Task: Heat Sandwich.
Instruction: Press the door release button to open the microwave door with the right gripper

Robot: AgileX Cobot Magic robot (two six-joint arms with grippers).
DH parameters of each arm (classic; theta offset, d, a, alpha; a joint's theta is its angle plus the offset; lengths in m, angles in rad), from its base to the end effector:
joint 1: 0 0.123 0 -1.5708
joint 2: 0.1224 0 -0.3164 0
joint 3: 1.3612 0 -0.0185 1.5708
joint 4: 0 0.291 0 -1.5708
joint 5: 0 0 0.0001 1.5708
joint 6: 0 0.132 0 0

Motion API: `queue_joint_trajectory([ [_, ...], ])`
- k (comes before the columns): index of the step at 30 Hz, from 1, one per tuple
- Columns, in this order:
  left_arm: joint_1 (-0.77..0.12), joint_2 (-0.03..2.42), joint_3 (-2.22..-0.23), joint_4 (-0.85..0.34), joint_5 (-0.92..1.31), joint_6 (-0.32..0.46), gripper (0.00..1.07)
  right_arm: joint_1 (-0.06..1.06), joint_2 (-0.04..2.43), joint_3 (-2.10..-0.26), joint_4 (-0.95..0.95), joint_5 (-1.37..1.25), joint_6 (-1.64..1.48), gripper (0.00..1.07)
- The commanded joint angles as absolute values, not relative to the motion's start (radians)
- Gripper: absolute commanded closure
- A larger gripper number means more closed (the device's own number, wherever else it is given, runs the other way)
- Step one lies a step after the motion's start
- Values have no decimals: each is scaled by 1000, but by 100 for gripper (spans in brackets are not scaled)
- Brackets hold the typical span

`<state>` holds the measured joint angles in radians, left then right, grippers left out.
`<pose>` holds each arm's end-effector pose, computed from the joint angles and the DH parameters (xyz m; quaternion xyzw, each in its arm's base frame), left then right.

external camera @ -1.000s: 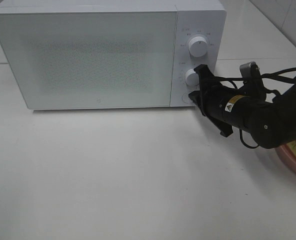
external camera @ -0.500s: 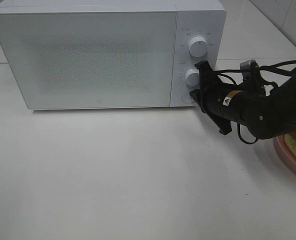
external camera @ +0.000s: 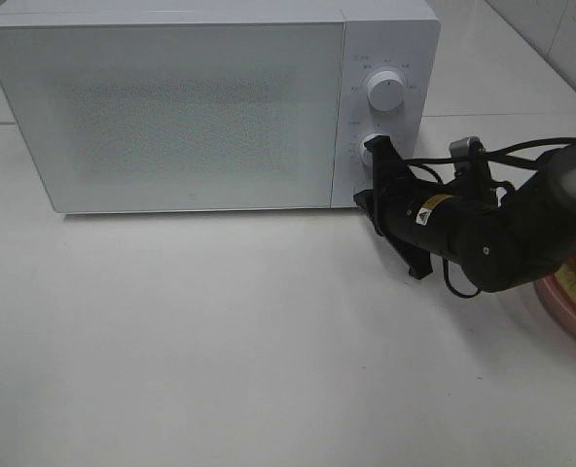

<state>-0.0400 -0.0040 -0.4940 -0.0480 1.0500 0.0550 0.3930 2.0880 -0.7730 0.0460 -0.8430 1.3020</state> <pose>0.0358 -0.0069 0.2774 0.0412 0.8497 -0.0200 0.5253 0.3956 0.1591 0.0594 0.3840 0.7351 0.4150 0.3740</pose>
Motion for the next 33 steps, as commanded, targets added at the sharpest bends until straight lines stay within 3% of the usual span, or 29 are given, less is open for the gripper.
queue_joint_trajectory([
  [1,-40,-26,-491,-50,1038,54,28,402,2110,-782,89,-887,1310,107],
  [23,-40,-26,-491,-50,1038,54,28,402,2136,-832,202,-923,1235,107],
  [33,-40,-26,-491,-50,1038,54,28,402,2136,-832,280,-1055,1276,107],
])
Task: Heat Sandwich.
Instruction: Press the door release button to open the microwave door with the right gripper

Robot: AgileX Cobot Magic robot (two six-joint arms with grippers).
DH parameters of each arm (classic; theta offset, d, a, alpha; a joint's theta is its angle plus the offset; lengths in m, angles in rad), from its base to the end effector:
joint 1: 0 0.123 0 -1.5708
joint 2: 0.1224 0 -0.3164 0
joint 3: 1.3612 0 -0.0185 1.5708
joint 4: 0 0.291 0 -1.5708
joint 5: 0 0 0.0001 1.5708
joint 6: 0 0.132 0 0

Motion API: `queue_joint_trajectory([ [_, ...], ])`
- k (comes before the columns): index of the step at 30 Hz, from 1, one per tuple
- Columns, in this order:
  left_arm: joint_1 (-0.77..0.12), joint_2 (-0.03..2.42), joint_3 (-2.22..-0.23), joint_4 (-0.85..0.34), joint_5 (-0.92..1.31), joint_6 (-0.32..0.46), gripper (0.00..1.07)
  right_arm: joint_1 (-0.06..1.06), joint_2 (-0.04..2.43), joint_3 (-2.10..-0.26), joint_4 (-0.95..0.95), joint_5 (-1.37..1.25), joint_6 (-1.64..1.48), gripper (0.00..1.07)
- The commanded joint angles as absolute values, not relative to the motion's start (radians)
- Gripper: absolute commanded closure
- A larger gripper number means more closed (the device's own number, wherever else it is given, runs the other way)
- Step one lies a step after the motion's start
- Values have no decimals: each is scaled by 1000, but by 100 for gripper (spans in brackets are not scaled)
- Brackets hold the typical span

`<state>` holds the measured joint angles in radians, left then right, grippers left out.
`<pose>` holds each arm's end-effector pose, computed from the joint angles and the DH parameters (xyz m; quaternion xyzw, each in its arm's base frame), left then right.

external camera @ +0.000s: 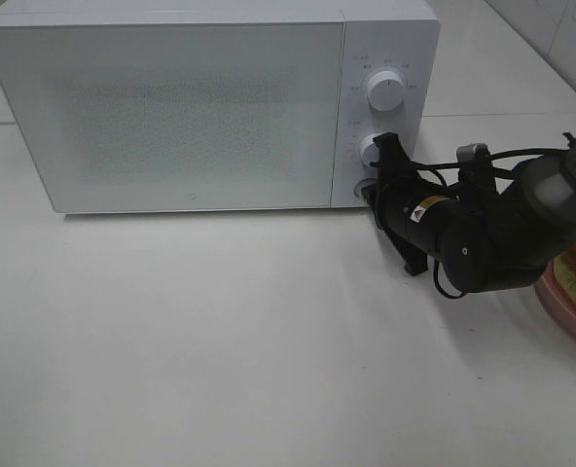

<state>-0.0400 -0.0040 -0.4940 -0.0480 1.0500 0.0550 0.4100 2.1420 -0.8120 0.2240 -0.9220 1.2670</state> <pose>0.0358 -0.0069 0.2774 0.0412 0.8497 -0.0200 0.5253 0.4094 0.1525 0.0542 0.4321 0.6886 0.4105 0.4131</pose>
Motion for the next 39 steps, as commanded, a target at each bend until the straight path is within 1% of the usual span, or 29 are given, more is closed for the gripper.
queue_joint_trajectory([
  [1,-40,-26,-491,-50,1038,54,28,402,2136,-832,280,-1055,1276,107],
  [18,-40,-26,-491,-50,1038,54,28,402,2164,-920,278,-1100,1343,107],
  [24,-40,-26,-491,-50,1038,54,28,402,2165,-922,295,-1165,1366,107],
  [39,-40,-26,-491,-50,1038,54,28,402,2165,-922,299,-1164,1366,107],
])
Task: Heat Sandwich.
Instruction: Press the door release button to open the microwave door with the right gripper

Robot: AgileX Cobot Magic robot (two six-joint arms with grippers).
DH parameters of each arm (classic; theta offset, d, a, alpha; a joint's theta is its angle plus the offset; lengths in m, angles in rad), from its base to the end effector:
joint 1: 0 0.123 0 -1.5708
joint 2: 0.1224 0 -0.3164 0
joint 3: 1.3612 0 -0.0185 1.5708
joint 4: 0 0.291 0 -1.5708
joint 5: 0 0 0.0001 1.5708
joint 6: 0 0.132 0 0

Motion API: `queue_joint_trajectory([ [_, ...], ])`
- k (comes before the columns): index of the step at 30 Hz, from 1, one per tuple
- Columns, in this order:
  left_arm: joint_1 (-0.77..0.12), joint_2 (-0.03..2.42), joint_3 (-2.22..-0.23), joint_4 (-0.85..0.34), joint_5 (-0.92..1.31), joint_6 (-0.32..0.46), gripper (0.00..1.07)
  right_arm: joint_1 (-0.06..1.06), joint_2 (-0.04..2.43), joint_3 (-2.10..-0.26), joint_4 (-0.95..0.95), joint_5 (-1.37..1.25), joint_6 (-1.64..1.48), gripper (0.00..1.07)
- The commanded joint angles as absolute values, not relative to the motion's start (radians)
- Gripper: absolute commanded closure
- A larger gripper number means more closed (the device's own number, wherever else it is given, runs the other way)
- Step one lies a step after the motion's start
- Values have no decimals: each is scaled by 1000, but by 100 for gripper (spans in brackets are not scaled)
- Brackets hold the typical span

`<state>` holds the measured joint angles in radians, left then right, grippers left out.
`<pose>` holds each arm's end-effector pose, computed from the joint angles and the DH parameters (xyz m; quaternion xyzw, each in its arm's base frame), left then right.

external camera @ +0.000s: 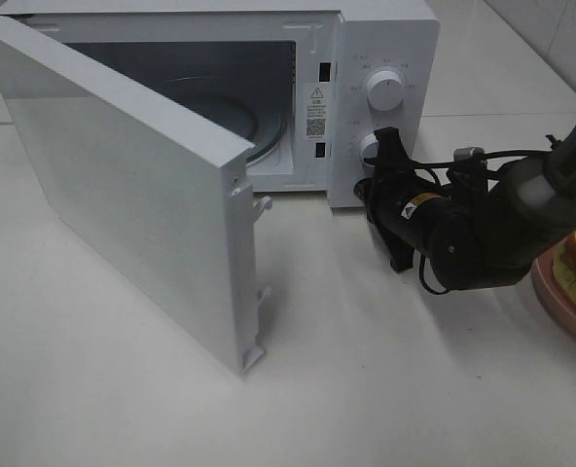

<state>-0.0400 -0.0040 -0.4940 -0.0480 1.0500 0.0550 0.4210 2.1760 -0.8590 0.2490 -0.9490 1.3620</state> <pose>0.0358 -0.0069 0.2774 0.0412 0.8497 -0.0200 0.5253 0.4205 0.1593 0.0534 0.4651 0.6530 0.4408 0.4037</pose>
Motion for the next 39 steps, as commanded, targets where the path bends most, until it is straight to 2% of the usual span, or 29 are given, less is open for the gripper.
queue_joint_trajectory([
  [1,-40,-26,-491,-50,1038,54,28,402,2165,-922,299,-1164,1366,107],
  [15,-40,-26,-491,-50,1038,54,28,402,2165,-922,299,-1164,1356,107],
  [24,-40,-26,-491,-50,1038,54,28,402,2164,-920,223,-1162,1310,107],
  [39,-40,-26,-491,-50,1038,54,28,410,2082,-821,195,-1064,1309,107],
])
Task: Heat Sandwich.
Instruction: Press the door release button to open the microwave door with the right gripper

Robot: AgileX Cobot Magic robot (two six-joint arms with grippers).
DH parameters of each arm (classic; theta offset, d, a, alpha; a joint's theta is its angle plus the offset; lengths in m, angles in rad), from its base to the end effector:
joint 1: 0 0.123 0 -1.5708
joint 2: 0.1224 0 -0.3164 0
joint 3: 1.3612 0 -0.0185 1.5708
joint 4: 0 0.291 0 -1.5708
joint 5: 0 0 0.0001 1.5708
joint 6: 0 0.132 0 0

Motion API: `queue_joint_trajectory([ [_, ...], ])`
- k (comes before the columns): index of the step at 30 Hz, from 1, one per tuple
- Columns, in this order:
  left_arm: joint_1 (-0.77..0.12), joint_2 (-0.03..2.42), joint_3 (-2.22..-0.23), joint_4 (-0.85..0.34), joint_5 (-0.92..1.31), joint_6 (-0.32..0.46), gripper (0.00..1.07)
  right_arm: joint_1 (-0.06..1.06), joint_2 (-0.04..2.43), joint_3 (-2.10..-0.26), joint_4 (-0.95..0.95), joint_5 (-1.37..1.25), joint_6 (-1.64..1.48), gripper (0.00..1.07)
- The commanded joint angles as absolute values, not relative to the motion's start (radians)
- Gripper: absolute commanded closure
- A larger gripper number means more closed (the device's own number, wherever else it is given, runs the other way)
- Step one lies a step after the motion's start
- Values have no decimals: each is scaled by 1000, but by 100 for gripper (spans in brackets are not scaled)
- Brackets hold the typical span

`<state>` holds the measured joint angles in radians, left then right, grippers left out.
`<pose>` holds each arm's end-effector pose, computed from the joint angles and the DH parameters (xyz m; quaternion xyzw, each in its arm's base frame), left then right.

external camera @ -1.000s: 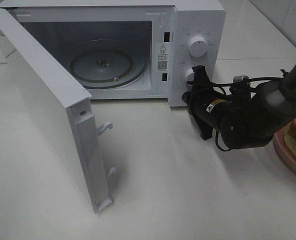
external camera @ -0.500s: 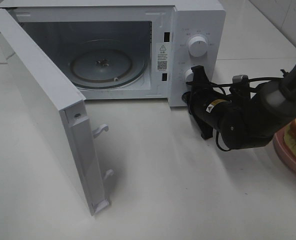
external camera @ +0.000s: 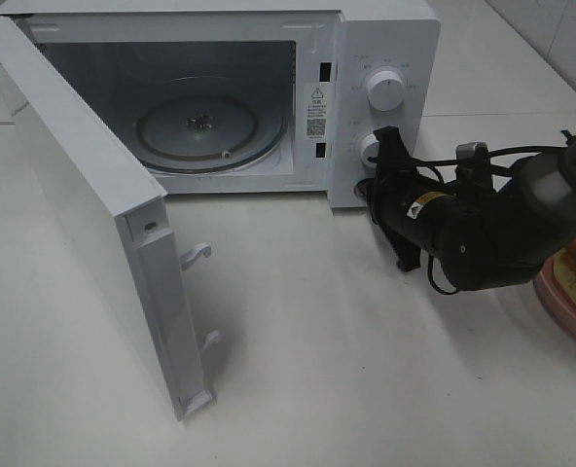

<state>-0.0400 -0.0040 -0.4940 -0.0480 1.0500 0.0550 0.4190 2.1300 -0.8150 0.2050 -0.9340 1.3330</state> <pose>0.0358 -0.0069 0.2774 0.0412 0.8497 -0.0200 0.5253 0.4097 0.1588 0.0618 0.4403 0.6736 0.4363 0.4025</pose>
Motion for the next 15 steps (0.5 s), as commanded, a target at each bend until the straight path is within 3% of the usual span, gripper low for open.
queue_joint_trajectory([
  [1,-40,-26,-491,-50,1038,54,28,410,2074,-813,193,-1064,1307,107],
  [15,-40,-26,-491,-50,1038,54,28,410,1942,-629,171,-1011,1306,107],
])
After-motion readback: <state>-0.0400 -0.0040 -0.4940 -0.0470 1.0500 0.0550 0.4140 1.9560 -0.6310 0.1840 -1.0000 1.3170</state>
